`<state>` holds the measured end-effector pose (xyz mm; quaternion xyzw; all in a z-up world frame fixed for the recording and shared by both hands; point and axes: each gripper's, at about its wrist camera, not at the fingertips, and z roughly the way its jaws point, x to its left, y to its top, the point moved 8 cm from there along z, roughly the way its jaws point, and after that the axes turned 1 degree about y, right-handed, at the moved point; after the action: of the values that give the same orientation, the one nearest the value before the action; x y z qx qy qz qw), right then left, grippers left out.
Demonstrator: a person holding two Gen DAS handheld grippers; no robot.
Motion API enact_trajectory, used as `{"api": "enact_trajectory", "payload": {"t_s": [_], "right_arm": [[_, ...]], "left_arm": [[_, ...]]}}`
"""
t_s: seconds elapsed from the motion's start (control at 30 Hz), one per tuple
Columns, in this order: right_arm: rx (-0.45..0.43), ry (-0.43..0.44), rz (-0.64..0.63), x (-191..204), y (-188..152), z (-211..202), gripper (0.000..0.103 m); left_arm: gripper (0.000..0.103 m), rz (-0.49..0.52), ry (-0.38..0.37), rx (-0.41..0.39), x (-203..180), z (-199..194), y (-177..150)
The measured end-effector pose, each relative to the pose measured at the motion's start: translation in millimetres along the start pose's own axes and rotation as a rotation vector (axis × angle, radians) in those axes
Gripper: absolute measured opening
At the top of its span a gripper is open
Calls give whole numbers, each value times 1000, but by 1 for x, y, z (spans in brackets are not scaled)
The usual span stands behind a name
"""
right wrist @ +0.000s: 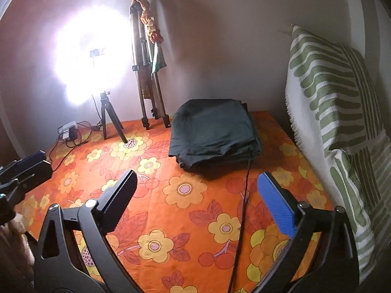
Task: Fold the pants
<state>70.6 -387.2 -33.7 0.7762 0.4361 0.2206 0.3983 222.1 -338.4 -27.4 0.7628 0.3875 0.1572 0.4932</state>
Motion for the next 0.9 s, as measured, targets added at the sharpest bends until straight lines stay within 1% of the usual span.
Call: {"api": "enact_trajectory", "payload": {"t_s": [0.03, 0.1, 0.13, 0.2, 0.23, 0.33, 0.4, 0.47, 0.53, 0.7, 0.9], "right_arm": [[-7, -11, -6, 2, -2, -1, 102], [-32, -42, -24, 5, -6, -4, 103], [-41, -48, -31, 7, -8, -6, 103], [-47, -55, -43, 11, -12, -6, 103], [-46, -55, -47, 13, -14, -4, 103], [-36, -48, -52, 18, -19, 2, 103], [-32, -48, -54, 19, -20, 5, 103], [-32, -50, -49, 19, -22, 8, 103], [-32, -48, -42, 19, -23, 10, 103], [-40, -40, -19, 21, -23, 13, 103], [-49, -43, -47, 26, -24, 13, 103]], "left_arm": [[72, 7, 18, -2, 2, -1, -3], [79, 15, 35, 5, 6, -1, -8], [80, 18, 40, 7, 8, -1, -13], [81, 9, 60, -10, 16, -3, -22], [81, -4, 68, -5, 20, -2, -27], [81, -24, 68, 61, 28, 8, -39], [81, -21, 94, 73, 35, 11, -44], [81, -32, 105, 78, 39, 11, -48], [81, -41, 110, 84, 42, 11, -50], [81, -39, 126, 69, 44, 5, -50], [81, -29, 146, 71, 46, 4, -51]]}}
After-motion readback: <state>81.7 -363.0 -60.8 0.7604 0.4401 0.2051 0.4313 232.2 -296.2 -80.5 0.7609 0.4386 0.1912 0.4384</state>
